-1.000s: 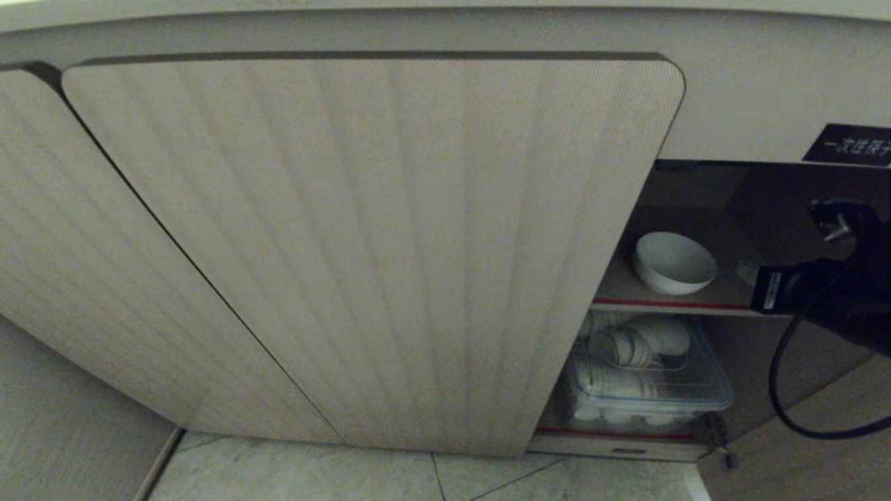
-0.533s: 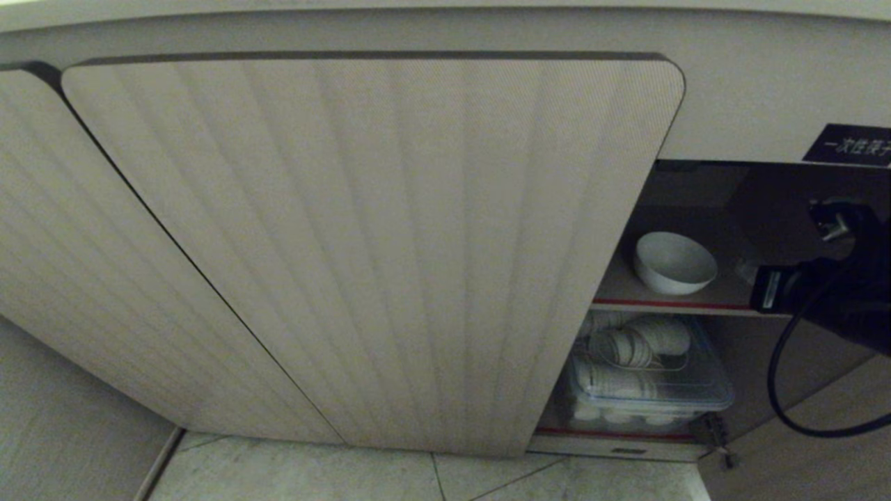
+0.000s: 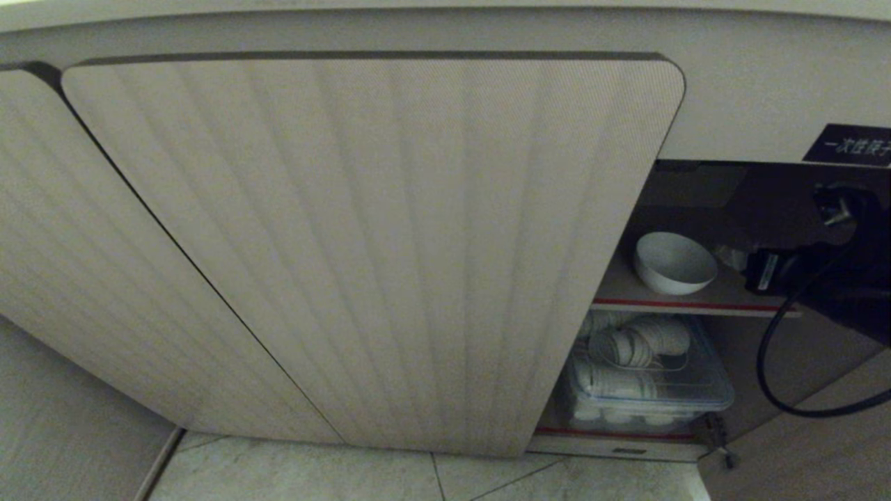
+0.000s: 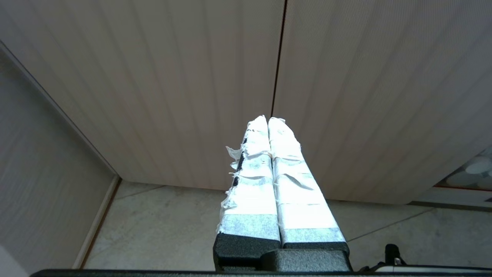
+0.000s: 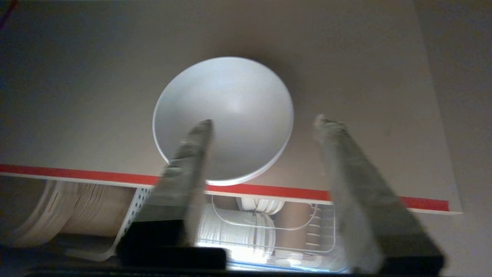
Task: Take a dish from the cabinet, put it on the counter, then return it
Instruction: Take the bowl from the cabinet
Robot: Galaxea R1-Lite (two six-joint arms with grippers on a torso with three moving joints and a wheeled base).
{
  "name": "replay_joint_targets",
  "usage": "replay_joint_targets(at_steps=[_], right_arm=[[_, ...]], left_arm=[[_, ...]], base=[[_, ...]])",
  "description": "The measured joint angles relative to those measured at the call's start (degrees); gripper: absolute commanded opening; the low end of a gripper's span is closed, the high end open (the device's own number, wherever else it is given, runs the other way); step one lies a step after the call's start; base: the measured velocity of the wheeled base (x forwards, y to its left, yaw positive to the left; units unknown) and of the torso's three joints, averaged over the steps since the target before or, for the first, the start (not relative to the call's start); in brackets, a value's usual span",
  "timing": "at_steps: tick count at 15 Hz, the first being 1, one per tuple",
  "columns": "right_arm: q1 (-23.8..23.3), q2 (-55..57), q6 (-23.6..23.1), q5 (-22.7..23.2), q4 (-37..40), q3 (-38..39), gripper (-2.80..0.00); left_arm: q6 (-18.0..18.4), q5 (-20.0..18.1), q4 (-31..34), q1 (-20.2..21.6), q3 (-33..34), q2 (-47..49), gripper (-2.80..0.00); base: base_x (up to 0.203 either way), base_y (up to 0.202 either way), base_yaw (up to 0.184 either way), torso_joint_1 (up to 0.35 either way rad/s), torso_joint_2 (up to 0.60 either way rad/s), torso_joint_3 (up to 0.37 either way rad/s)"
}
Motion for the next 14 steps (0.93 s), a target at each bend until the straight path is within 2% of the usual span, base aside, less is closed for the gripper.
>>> replay_joint_targets(at_steps=[14], right_arm=[[0.69, 1.29, -0.17, -0.09, -3.48, 0.28, 0.0]], left_arm=[[0.0, 0.02, -0.02, 0.0, 0.02, 0.0, -2.8]], base=[[0.0, 0.0, 0.0, 0.0, 0.0, 0.0]])
